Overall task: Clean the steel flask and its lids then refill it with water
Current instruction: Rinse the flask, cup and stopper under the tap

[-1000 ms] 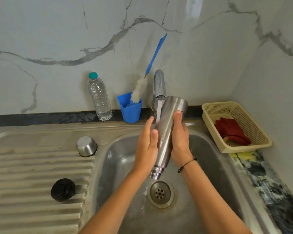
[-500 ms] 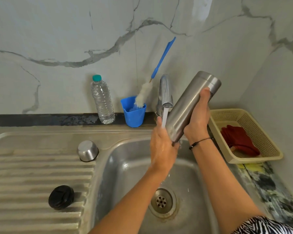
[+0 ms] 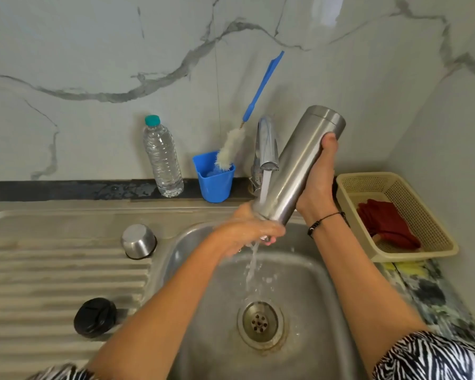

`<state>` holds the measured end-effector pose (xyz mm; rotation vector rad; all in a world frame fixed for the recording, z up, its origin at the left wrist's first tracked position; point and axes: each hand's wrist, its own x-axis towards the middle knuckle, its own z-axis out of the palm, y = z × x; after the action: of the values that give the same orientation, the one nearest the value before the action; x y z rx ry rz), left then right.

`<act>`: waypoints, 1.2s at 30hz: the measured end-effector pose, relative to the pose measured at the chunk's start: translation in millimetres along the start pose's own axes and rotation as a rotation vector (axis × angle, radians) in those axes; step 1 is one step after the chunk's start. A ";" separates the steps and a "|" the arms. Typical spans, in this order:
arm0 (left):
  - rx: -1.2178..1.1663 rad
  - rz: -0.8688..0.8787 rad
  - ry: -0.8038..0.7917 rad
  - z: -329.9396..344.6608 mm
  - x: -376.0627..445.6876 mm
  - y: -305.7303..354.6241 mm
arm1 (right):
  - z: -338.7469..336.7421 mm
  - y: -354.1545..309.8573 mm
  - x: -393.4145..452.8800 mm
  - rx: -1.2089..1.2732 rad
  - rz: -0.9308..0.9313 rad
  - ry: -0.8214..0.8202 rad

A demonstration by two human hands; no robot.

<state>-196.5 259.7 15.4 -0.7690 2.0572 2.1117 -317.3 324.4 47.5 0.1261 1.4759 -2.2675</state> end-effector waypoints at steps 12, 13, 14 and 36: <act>0.383 0.209 0.572 30.9 13.6 -23.0 | 0.5 4.4 0.1 0.042 -0.071 0.142; 0.336 0.127 0.475 25.9 14.3 -21.2 | -1.2 2.8 1.4 0.032 -0.060 0.109; 0.250 0.062 0.361 19.6 13.2 -20.6 | -2.7 1.1 2.6 0.025 -0.040 0.064; 0.667 0.937 0.853 26.3 6.4 -68.9 | 7.2 30.2 -22.5 -0.007 -0.015 0.129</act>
<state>-181.6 289.0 -50.9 -0.7141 3.8585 1.0830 -283.8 314.5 31.7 0.2645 1.5535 -2.3039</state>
